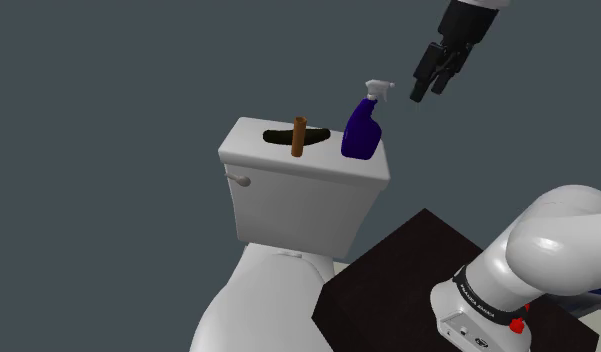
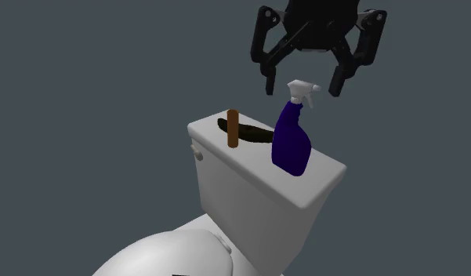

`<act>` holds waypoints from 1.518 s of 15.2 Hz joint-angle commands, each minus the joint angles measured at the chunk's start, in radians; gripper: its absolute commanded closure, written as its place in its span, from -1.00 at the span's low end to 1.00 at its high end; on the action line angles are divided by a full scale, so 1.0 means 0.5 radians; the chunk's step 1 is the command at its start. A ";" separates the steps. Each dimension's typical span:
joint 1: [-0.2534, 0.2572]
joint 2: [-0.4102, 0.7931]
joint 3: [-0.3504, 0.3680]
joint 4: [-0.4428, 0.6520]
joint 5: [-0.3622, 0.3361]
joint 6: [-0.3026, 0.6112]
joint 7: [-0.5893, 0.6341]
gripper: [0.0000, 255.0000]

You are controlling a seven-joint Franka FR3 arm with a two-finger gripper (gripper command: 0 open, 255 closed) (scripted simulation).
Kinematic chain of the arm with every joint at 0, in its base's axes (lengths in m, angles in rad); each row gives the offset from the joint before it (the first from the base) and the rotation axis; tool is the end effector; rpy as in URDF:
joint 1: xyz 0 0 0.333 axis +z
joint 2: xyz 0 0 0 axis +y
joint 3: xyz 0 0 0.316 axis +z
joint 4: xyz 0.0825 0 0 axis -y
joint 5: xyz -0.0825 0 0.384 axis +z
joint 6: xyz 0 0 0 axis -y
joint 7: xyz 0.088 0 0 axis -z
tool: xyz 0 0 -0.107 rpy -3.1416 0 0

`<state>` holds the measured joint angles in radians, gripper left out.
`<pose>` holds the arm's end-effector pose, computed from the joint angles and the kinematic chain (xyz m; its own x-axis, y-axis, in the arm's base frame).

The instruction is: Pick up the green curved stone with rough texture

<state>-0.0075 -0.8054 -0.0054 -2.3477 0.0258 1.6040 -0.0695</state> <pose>0.3052 -0.0018 0.6035 0.9963 0.0571 0.0636 0.0588 -0.9979 -0.0253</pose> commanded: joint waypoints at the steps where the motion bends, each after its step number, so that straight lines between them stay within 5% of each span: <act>1: 0.000 0.000 0.000 0.000 0.000 0.000 0.000 -1.00; 12: 0.173 0.843 -0.118 0.268 -0.089 0.464 -0.608 -1.00; 23: 0.290 1.695 -0.090 0.793 -0.112 0.693 -1.136 -1.00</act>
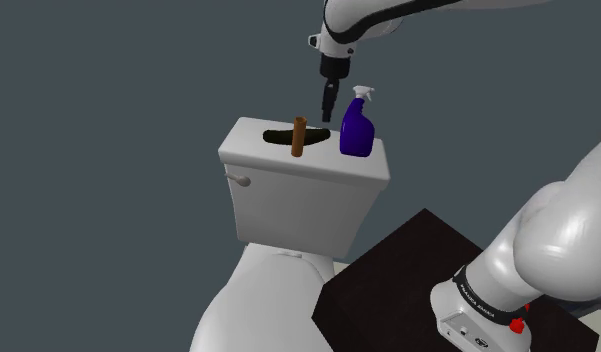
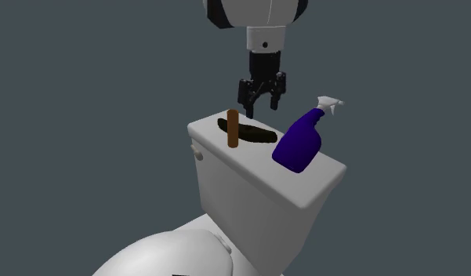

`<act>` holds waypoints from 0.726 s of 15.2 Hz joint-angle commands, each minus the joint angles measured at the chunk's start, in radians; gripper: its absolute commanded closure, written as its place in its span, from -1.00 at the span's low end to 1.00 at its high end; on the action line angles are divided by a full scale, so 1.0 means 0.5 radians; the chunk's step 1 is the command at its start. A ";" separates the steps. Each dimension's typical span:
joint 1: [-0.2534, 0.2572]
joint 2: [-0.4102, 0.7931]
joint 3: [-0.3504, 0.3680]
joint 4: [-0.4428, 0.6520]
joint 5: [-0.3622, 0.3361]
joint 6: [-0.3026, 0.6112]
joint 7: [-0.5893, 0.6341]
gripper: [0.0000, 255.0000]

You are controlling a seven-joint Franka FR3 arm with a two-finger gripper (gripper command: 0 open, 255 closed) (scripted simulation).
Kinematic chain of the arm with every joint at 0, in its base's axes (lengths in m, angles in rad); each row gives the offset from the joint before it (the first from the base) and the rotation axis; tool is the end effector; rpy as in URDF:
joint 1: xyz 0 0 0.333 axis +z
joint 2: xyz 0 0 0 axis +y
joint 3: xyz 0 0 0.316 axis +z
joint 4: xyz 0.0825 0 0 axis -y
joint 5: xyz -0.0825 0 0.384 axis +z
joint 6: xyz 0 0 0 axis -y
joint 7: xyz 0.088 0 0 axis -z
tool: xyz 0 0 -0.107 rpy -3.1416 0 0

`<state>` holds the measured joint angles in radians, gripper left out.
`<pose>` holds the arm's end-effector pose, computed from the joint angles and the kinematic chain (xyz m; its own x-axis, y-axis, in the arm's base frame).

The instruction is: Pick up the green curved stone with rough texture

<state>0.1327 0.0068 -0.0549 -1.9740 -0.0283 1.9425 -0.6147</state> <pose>0.5520 0.0412 0.4608 0.7619 0.6460 -0.0466 0.6467 -0.7627 -0.0006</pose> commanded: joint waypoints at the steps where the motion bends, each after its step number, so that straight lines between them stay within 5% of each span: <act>1: 0.018 0.146 0.018 0.103 -0.008 0.026 -0.088 -1.00; 7: 0.068 0.592 0.086 0.479 -0.057 0.048 -0.318 -1.00; 11: 0.073 0.657 0.092 0.470 -0.065 0.118 -0.332 -1.00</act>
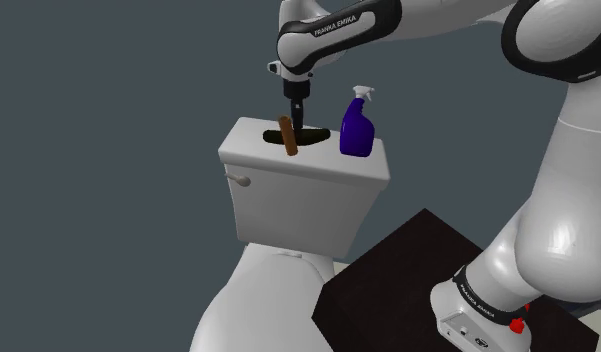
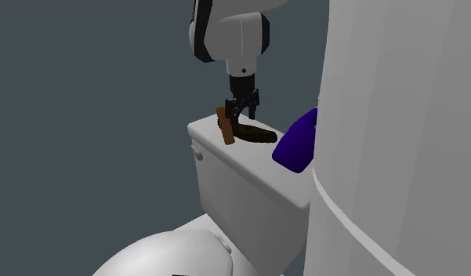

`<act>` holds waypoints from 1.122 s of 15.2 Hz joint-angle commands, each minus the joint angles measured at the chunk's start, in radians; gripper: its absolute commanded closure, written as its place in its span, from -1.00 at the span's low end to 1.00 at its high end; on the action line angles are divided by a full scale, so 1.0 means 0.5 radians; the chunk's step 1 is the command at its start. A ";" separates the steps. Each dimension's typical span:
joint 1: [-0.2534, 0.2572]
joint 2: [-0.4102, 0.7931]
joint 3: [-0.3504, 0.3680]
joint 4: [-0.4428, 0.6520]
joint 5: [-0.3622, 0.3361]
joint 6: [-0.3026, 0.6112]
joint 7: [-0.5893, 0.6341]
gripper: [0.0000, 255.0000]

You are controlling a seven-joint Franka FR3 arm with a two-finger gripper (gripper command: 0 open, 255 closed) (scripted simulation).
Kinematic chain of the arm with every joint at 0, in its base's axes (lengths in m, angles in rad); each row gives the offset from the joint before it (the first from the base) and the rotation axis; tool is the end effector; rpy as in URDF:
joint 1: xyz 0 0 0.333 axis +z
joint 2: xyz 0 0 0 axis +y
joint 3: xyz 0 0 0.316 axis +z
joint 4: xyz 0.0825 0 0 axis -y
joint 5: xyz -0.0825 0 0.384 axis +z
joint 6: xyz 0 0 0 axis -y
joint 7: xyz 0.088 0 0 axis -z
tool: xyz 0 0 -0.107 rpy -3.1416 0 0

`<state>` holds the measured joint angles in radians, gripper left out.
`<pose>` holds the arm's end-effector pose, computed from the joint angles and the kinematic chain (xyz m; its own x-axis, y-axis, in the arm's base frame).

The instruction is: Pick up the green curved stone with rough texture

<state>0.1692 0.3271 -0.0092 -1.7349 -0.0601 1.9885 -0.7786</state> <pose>0.6295 0.0983 0.3843 0.5662 0.8191 -0.0920 0.8219 -0.5695 -0.0123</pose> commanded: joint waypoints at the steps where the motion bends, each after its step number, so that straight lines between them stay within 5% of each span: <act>1: 0.000 0.027 0.001 -0.022 -0.002 0.049 -0.002 -1.00; 6: -0.001 0.065 0.000 -0.066 -0.004 0.131 0.002 -1.00; 7: -0.001 0.058 0.000 -0.071 -0.004 0.130 0.002 1.00; 17: 0.000 0.054 0.000 -0.054 -0.003 0.109 0.001 1.00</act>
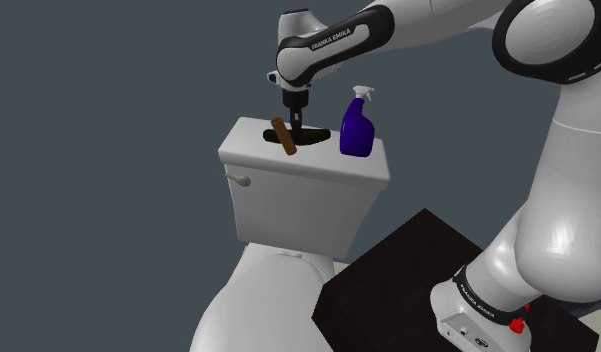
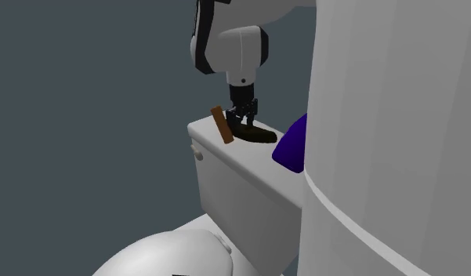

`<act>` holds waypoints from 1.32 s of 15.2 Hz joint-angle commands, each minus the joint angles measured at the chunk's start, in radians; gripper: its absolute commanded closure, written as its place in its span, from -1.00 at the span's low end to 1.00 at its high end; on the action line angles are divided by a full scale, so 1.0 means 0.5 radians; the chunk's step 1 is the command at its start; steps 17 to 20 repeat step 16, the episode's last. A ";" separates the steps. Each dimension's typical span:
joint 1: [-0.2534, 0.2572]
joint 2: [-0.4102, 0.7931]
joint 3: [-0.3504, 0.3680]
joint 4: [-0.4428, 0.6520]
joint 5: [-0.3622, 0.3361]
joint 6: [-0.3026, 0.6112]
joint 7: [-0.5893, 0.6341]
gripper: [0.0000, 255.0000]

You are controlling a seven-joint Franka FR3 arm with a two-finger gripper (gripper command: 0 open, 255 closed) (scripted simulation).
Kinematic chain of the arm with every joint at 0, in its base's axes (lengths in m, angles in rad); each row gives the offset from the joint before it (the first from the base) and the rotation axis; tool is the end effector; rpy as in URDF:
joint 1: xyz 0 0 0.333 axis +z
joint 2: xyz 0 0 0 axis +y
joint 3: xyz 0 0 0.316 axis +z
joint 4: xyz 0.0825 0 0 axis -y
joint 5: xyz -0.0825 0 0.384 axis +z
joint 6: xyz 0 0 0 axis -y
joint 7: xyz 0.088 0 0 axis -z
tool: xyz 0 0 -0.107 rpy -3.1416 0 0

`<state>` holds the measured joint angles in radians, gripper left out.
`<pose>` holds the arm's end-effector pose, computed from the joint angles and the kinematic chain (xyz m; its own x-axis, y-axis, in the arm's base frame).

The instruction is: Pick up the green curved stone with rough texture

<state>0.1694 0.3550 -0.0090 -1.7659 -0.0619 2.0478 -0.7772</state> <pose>0.6300 0.0989 0.3572 0.5637 0.8209 -0.0918 0.8237 -0.5670 -0.0120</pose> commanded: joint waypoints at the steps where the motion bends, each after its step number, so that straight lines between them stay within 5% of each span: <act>1: -0.001 -0.013 0.000 0.020 0.001 -0.033 -0.003 1.00; 14: 0.001 -0.121 0.001 0.222 0.007 -0.343 -0.020 1.00; 20: 0.001 -0.122 0.001 0.225 0.007 -0.346 -0.020 1.00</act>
